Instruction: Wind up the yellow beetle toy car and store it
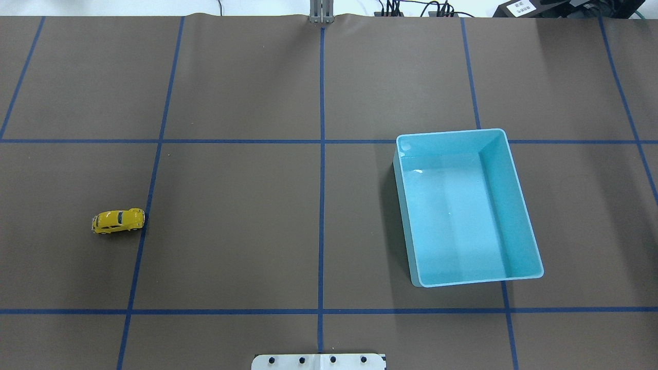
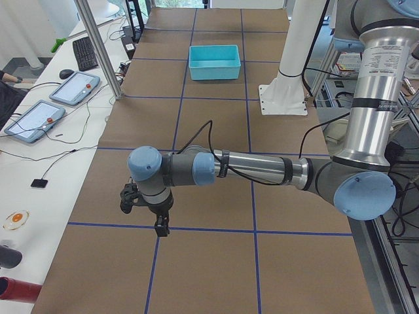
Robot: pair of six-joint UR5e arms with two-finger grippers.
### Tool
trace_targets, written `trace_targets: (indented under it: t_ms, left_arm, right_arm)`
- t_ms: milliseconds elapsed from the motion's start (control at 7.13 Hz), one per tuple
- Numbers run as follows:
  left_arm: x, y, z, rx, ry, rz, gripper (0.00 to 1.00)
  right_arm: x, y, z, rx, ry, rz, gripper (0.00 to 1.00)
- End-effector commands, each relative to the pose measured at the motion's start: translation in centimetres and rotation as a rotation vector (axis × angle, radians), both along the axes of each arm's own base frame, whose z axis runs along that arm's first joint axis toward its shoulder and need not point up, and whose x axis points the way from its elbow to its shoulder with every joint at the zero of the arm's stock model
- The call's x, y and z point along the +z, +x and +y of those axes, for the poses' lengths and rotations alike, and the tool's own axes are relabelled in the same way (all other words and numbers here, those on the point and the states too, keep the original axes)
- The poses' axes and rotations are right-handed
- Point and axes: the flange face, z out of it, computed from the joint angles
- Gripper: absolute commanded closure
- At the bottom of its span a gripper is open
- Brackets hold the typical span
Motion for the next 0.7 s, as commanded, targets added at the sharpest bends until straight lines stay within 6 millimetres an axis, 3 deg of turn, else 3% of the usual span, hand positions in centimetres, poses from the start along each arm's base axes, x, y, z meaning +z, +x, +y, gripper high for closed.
trace_targets:
  t_ms: [0,140,280,421,561]
  left_arm:
    - [-12.3,7.8,-1.6,0.149,0.128,-0.058,0.00]
    - [-16.4,13.1,-0.6,0.251,0.233,-0.033,0.00]
    - [-21.4,20.5,2.0,0.394,0.352,-0.005,0.00]
    - [-25.7,28.3,3.3,0.545,0.456,0.024,0.00]
    - [-27.9,32.8,4.0,0.673,0.561,0.007,0.00]
  right_arm:
    - [0.2,-0.1,0.1,-0.001,-0.005,0.002,0.00]
    - [0.3,-0.1,0.1,-0.002,-0.005,0.002,0.00]
    - [0.2,-0.1,0.1,-0.002,-0.003,0.002,0.00]
    - [0.2,0.0,0.1,-0.003,-0.002,0.004,0.00]
    - [0.4,0.0,0.2,-0.003,-0.007,0.004,0.00]
